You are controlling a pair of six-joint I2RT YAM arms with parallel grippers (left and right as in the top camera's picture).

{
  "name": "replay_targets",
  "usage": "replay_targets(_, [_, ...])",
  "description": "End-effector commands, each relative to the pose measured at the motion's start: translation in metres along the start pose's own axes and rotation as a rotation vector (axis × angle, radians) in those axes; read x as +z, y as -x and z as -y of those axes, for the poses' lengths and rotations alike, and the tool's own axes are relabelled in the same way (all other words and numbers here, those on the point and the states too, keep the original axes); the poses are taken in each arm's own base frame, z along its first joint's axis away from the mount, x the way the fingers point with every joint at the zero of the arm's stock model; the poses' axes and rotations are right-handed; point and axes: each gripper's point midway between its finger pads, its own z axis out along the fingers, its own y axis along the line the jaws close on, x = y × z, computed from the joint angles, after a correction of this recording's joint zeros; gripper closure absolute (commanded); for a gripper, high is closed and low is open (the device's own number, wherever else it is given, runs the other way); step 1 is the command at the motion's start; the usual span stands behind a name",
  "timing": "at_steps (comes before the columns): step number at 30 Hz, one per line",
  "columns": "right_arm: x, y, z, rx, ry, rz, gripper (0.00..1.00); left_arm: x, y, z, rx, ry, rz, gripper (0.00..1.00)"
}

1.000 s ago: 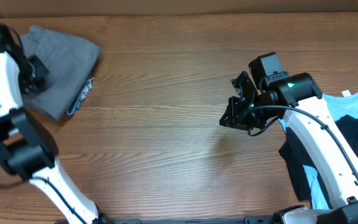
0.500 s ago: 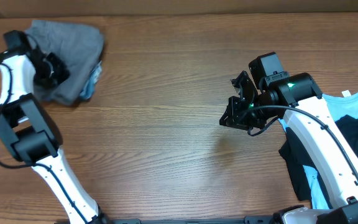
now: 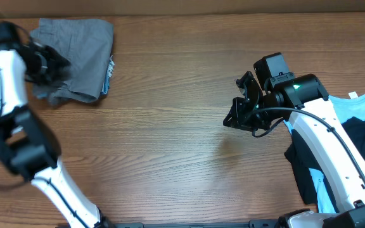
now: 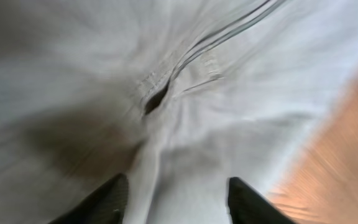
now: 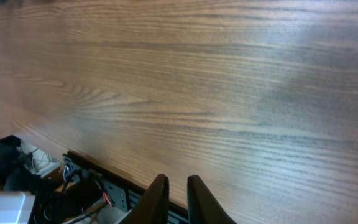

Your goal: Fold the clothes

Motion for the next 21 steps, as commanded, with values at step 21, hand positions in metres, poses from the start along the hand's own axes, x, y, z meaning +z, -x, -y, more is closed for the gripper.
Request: replay_targets(21, [-0.236, 0.001, -0.090, -0.333, 0.036, 0.836, 0.43, -0.332, -0.213, 0.121, 0.753, -0.026, 0.426, 0.00])
